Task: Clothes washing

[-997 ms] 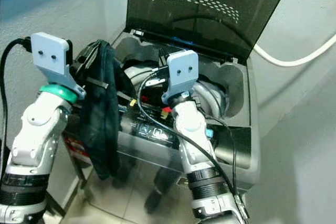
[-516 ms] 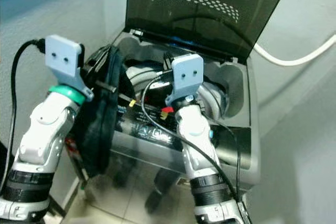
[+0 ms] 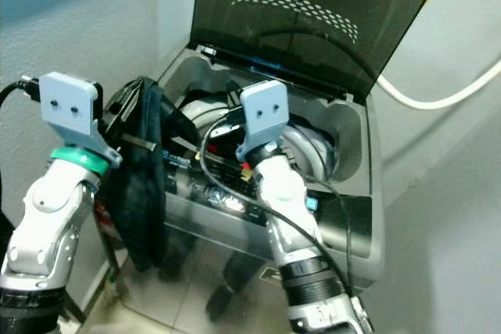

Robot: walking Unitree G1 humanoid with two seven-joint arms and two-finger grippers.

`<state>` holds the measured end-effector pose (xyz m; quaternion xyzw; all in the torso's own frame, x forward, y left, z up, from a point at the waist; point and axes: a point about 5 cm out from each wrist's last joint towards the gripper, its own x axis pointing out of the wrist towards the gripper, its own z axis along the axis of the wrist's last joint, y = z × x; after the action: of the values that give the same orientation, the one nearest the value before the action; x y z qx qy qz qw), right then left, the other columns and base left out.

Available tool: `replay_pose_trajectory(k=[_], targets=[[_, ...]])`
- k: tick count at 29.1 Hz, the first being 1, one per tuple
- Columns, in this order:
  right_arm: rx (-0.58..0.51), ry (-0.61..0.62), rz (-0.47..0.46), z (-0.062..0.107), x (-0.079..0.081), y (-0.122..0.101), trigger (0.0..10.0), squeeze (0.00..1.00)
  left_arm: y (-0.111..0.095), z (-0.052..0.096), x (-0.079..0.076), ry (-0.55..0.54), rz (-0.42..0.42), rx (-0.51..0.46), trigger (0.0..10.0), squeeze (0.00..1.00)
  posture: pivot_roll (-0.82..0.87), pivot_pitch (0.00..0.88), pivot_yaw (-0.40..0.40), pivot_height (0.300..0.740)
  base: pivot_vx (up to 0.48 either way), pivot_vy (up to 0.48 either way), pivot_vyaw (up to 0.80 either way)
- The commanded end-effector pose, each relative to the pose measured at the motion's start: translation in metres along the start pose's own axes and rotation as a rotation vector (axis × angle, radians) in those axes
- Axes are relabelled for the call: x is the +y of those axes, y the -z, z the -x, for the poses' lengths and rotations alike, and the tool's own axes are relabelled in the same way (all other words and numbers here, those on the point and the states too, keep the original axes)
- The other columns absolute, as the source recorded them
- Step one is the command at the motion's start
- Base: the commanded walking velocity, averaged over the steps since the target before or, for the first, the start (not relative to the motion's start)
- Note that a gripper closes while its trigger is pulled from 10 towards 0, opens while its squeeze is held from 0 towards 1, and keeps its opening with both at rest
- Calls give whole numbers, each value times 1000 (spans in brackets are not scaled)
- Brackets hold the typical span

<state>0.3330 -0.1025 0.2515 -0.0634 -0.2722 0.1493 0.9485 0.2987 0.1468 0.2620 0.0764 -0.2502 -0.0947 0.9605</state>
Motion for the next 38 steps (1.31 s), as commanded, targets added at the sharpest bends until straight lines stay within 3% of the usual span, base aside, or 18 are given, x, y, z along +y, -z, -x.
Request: replay_pose_trajectory(k=[1, 4, 8, 13, 16, 18, 21, 23, 26, 33, 38], targets=[[18, 20, 7, 6, -7, 2, 10000, 0, -6, 2, -1, 5, -5, -16, 10000, 0, 238, 12, -149, 740, 0, 0, 0], [41, 11, 36, 13, -17, -1, 10000, 0, -16, -2, 6, 16, -21, -2, 10000, 0, 247, 13, -119, 740, 0, 0, 0], [45, -39, 73, 8, -13, 7, 10000, 0, -25, -8, 4, 91, -2, -23, 10000, 0, 258, 6, -135, 740, 0, 0, 0], [68, -68, 83, 7, -12, 15, 10000, 0, -30, -10, 5, 218, -90, -39, 10000, 0, 268, 0, -147, 740, 0, 0, 0], [76, -102, 84, 11, -10, 17, 10000, 0, -33, -11, 8, 230, -95, -42, 10000, 0, 264, 0, -137, 740, 0, 0, 0], [128, -83, 27, 23, -9, 26, 10000, 0, -18, -11, 2, 178, -69, -19, 10000, 0, 215, 0, -96, 740, 0, 0, 0], [142, -73, 14, 27, -9, 29, 10000, 0, -12, -10, -2, 159, -59, -9, 10000, 0, 203, 0, -88, 740, 0, 0, 0], [152, 15, 2, 33, -16, 31, 10000, 0, -1, -7, -16, 150, -32, 17, 10000, 0, 161, 0, -44, 740, 0, 0, 0], [161, 91, -3, 34, -23, 37, 10000, 0, 6, -7, -22, 152, -8, 35, 10000, 0, 143, 0, -14, 740, 0, 0, 0], [161, 145, 41, 34, -20, 46, 10000, 0, 11, -22, -14, 159, 20, 46, 10000, 0, 92, 0, 64, 740, 0, 0, 0], [158, 166, 21, 36, -15, 46, 10000, 0, 13, -28, -11, 153, 20, 36, 10000, 0, 95, 0, 58, 740, 0, 0, 0]])
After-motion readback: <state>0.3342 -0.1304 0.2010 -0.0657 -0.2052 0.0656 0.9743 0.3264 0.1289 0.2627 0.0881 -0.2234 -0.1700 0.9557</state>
